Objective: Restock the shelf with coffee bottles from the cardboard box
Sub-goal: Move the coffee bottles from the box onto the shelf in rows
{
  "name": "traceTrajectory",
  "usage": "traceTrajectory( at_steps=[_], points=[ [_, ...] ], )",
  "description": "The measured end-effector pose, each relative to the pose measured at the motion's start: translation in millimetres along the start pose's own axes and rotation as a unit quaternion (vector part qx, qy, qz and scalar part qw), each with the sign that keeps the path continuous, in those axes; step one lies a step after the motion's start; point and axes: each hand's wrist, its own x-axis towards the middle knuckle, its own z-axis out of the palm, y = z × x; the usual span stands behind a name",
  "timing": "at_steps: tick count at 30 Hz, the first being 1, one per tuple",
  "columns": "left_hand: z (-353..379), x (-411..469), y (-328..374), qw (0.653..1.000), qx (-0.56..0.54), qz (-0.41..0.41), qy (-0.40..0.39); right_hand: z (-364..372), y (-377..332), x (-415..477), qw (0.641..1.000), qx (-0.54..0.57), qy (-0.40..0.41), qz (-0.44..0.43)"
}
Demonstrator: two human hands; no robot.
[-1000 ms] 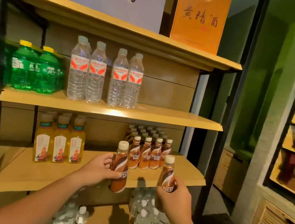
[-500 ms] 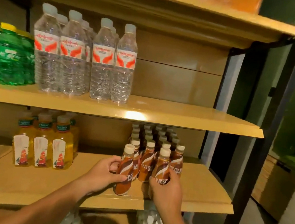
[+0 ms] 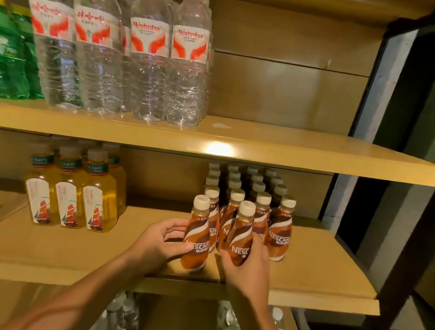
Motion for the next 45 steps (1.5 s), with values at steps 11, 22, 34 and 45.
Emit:
traceTrajectory(
  at_steps=[11, 22, 34, 45],
  points=[
    [14, 2, -17, 0.996, -0.082, -0.011, 0.041, -5, 17, -1, 0.997, -0.033, -0.055, -0.034],
    [11, 4, -17, 0.994, -0.099, -0.039, 0.011, -8, 18, 0, 0.993, -0.044, -0.09, -0.06],
    [15, -1, -4, 0.995, -0.083, -0.057, 0.011, -3, 19, -3, 0.995, -0.041, -0.077, -0.043],
    [-3, -34, 24, 0.959, 0.283, -0.018, -0.012, -43, 11, -9, 0.977, -0.153, -0.094, -0.118]
  ],
)
